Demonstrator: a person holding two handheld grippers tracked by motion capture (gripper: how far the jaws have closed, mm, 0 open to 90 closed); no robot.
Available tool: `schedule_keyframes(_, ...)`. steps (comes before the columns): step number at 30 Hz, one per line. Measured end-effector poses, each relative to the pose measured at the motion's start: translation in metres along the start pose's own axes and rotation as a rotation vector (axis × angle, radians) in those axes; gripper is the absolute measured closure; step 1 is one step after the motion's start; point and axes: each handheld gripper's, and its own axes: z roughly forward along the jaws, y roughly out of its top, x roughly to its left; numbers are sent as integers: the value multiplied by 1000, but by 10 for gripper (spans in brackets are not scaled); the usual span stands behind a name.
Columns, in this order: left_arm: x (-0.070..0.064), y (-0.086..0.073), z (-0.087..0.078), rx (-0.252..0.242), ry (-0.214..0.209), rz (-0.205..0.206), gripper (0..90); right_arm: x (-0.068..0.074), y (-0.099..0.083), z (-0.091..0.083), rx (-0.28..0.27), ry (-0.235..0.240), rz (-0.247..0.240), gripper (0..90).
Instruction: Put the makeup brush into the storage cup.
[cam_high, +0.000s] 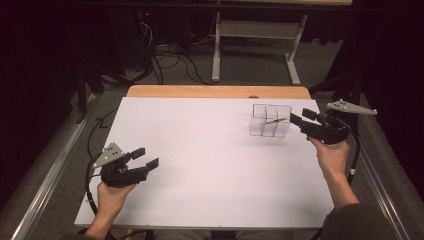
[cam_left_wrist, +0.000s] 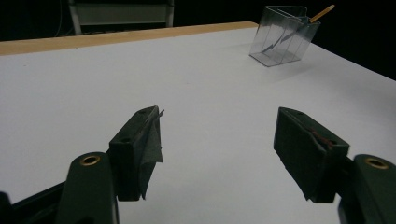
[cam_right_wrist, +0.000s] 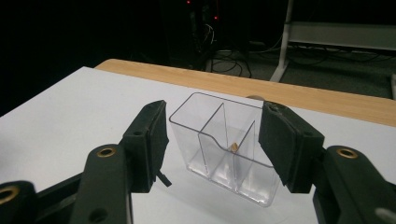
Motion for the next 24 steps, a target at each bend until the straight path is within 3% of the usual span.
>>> schedule_keyframes(24,0,0,0,0,0,0,321,5,-11,-14,-10,29,-10,437)
